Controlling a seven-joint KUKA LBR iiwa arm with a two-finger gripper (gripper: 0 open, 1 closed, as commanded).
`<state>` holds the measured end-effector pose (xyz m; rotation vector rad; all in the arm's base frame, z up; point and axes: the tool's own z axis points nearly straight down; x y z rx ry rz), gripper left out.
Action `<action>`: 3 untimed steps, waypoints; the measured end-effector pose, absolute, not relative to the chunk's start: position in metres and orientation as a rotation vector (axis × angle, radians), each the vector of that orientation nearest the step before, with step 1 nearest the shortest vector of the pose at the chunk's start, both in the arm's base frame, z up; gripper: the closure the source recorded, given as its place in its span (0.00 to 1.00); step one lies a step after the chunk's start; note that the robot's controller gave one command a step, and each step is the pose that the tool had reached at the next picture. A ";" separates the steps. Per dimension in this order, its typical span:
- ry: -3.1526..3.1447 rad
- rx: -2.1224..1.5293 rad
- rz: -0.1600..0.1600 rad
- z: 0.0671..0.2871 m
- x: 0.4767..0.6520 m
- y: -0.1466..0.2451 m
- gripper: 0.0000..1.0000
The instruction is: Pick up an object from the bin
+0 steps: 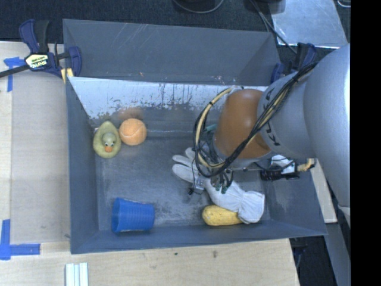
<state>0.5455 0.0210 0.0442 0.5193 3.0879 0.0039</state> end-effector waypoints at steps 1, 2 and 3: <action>3.089 0.509 0.004 0.065 0.540 0.022 0.00; 3.060 0.642 0.005 0.071 0.518 0.003 1.00; 3.060 0.642 0.005 0.071 0.518 0.003 1.00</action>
Offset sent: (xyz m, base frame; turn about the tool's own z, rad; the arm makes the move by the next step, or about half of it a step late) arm -0.0287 -0.0173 0.0258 0.0806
